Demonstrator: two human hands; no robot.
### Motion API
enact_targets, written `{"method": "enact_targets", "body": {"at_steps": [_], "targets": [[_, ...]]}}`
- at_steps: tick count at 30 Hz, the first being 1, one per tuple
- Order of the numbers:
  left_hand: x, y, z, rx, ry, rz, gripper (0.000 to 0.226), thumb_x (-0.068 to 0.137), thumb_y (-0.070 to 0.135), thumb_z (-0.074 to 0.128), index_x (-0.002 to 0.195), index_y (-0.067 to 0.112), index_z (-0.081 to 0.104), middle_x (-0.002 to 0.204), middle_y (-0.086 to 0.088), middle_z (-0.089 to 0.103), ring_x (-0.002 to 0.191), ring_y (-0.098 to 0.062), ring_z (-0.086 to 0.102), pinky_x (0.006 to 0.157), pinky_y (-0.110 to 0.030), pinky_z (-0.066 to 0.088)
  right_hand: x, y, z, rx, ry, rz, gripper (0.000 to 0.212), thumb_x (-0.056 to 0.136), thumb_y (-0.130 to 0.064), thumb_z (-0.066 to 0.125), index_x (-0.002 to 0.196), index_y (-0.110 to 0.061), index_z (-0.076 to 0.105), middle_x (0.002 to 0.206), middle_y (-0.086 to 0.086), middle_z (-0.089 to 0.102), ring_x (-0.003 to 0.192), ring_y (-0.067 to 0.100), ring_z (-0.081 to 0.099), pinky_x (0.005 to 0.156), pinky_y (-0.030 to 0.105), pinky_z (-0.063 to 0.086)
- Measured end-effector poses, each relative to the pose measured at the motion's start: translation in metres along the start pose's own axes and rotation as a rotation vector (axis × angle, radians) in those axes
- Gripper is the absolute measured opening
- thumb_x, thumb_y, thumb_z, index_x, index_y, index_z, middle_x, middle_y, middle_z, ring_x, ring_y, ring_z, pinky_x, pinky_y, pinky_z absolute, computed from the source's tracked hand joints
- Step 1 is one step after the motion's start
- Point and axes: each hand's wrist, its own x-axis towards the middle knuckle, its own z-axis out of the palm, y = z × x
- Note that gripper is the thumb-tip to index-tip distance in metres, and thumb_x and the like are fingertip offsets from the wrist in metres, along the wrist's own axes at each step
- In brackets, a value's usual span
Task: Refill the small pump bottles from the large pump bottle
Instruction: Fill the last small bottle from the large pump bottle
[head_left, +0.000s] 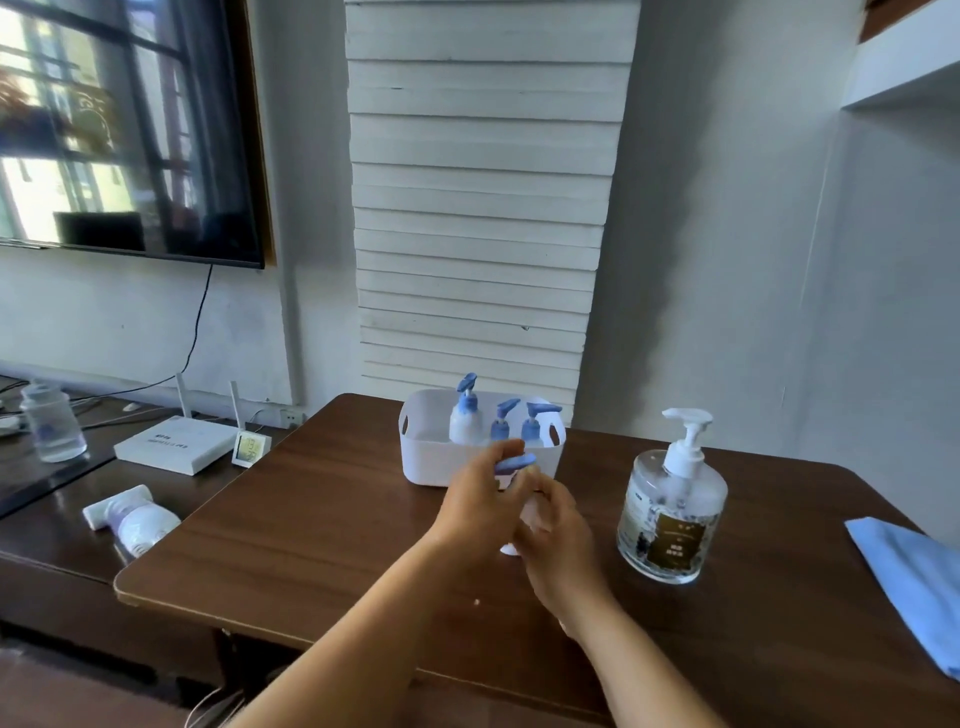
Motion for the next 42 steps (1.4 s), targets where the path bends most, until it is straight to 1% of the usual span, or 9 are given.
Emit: {"method": "enact_targets", "body": {"at_steps": [7, 15, 20, 22, 28, 31, 34, 36, 42], "targets": [[-0.009, -0.014, -0.004, -0.119, -0.118, -0.023, 0.017, 0.094, 0.016, 0.053, 0.102, 0.013, 0.068, 0.090, -0.011, 0.072, 0.079, -0.016, 0.067, 0.072, -0.026, 0.056, 0.001, 0.005, -0.001, -0.048, 0.046, 0.026, 0.031, 0.089, -0.032, 0.063, 0.120, -0.030, 0.057, 0.101, -0.010, 0.068, 0.090, 0.001, 0.063, 0.070, 0.010, 0.048], [-0.008, -0.028, 0.001, -0.228, 0.034, -0.041, 0.015, 0.080, 0.017, 0.072, 0.092, 0.010, 0.066, 0.088, -0.007, 0.071, 0.082, -0.018, 0.069, 0.066, -0.027, 0.055, -0.002, 0.005, 0.000, -0.174, 0.070, -0.035, 0.030, 0.088, -0.025, 0.065, 0.117, -0.028, 0.060, 0.090, -0.011, 0.064, 0.078, -0.002, 0.059, 0.062, 0.005, 0.042], [-0.009, -0.029, -0.003, -0.298, -0.019, -0.025, 0.017, 0.081, 0.017, 0.070, 0.098, 0.017, 0.065, 0.091, -0.007, 0.072, 0.087, -0.023, 0.070, 0.083, -0.038, 0.057, -0.001, 0.004, 0.001, -0.161, 0.063, -0.040, 0.033, 0.087, -0.027, 0.067, 0.118, -0.030, 0.060, 0.087, -0.019, 0.060, 0.071, -0.016, 0.053, 0.058, -0.002, 0.039], [-0.012, -0.027, -0.003, -0.361, -0.089, -0.025, 0.015, 0.090, 0.020, 0.059, 0.102, 0.025, 0.066, 0.091, -0.003, 0.073, 0.087, -0.018, 0.070, 0.082, -0.029, 0.056, -0.002, 0.003, 0.002, -0.139, 0.049, -0.043, 0.030, 0.086, -0.032, 0.067, 0.114, -0.034, 0.060, 0.085, -0.024, 0.060, 0.069, -0.020, 0.054, 0.058, -0.003, 0.038], [-0.012, -0.025, -0.006, -0.435, -0.013, -0.048, 0.010, 0.084, 0.011, 0.066, 0.093, 0.008, 0.064, 0.075, -0.008, 0.071, 0.064, -0.017, 0.068, 0.054, -0.025, 0.053, -0.003, 0.003, 0.005, -0.159, 0.092, -0.070, 0.024, 0.081, -0.032, 0.072, 0.104, -0.032, 0.064, 0.081, -0.017, 0.064, 0.070, -0.012, 0.057, 0.058, 0.001, 0.040], [-0.012, -0.025, -0.006, -0.472, -0.036, -0.049, 0.028, 0.074, 0.017, 0.074, 0.092, 0.010, 0.054, 0.072, -0.002, 0.070, 0.067, -0.017, 0.068, 0.063, -0.031, 0.056, -0.003, 0.002, 0.006, -0.169, 0.116, -0.073, 0.021, 0.080, -0.032, 0.073, 0.095, -0.032, 0.057, 0.083, -0.015, 0.061, 0.069, -0.012, 0.054, 0.057, -0.001, 0.038], [-0.013, -0.026, -0.005, -0.516, -0.158, -0.065, 0.039, 0.081, 0.030, 0.066, 0.115, 0.014, 0.055, 0.106, -0.002, 0.070, 0.096, -0.026, 0.068, 0.082, -0.045, 0.054, -0.003, 0.001, 0.003, -0.153, 0.126, -0.055, 0.031, 0.080, -0.037, 0.072, 0.106, -0.026, 0.060, 0.092, -0.012, 0.063, 0.074, -0.011, 0.055, 0.058, -0.001, 0.040], [-0.013, -0.025, -0.005, -0.569, -0.151, -0.075, 0.026, 0.091, 0.019, 0.055, 0.116, 0.016, 0.060, 0.114, -0.001, 0.068, 0.104, -0.031, 0.065, 0.089, -0.051, 0.051, -0.002, 0.001, 0.002, -0.134, 0.132, -0.064, 0.035, 0.079, -0.037, 0.073, 0.110, -0.024, 0.063, 0.099, -0.007, 0.067, 0.079, -0.006, 0.059, 0.061, 0.000, 0.042], [-0.010, -0.026, -0.006, -0.477, 0.059, -0.041, 0.021, 0.078, 0.007, 0.072, 0.097, 0.014, 0.064, 0.088, -0.007, 0.069, 0.083, -0.026, 0.069, 0.073, -0.039, 0.058, -0.004, 0.001, 0.006, -0.166, 0.143, -0.100, 0.030, 0.076, -0.029, 0.078, 0.103, -0.023, 0.065, 0.096, -0.008, 0.066, 0.075, -0.013, 0.056, 0.061, -0.001, 0.038]]}}
